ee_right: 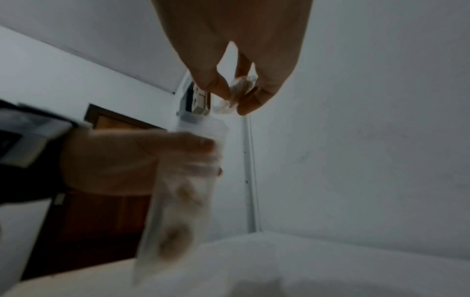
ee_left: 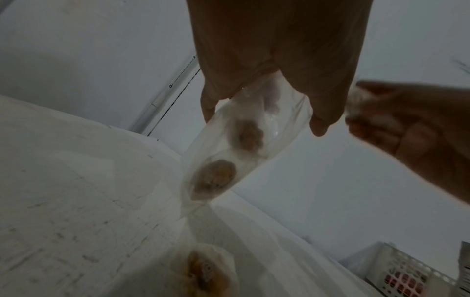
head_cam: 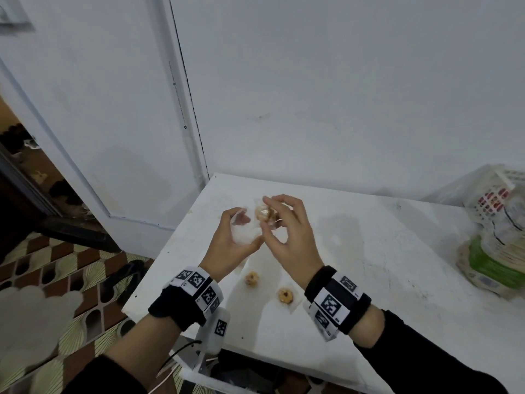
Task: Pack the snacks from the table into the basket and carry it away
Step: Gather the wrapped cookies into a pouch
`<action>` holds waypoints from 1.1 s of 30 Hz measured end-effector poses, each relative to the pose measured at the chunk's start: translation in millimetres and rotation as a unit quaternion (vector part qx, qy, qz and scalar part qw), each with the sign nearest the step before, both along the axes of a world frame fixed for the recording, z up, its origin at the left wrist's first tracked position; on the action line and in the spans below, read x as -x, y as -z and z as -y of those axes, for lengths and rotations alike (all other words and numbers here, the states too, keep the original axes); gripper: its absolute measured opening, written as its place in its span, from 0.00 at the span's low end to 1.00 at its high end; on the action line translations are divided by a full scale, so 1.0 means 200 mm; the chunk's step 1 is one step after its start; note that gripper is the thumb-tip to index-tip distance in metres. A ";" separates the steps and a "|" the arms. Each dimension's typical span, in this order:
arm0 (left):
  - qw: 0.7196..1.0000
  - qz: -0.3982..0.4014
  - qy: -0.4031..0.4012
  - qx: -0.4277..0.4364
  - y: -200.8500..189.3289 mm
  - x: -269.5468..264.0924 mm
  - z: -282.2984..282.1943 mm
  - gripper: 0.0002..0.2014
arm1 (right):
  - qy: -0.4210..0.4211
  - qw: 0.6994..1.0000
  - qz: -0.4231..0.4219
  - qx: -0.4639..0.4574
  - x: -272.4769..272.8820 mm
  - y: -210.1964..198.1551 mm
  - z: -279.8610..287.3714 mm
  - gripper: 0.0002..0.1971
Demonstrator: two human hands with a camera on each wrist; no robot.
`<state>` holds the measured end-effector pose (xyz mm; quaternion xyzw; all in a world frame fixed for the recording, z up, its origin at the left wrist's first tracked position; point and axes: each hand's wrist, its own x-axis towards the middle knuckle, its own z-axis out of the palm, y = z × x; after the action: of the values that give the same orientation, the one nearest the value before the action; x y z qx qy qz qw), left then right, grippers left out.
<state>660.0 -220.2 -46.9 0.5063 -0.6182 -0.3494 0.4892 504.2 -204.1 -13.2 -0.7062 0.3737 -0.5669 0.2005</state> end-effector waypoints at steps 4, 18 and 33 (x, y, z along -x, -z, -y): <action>0.998 -0.048 0.021 -0.023 -0.01 0.04 0.01 0.35 | 0.026 0.989 -0.138 -0.039 -0.03 0.01 0.00 0.17; 1.000 -0.026 -0.014 -0.003 0.02 -0.03 0.01 0.35 | -0.041 0.822 -0.448 -0.349 0.28 0.43 -0.06 0.22; 1.000 -0.026 -0.003 -0.002 -0.02 0.06 -0.02 0.32 | 0.029 0.994 -0.069 -0.079 -0.05 -0.06 0.03 0.13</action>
<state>648.4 -216.7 -42.7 0.5000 -0.6032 -0.3620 0.5051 513.5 -210.0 -0.4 -0.7142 0.4506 -0.4915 0.2128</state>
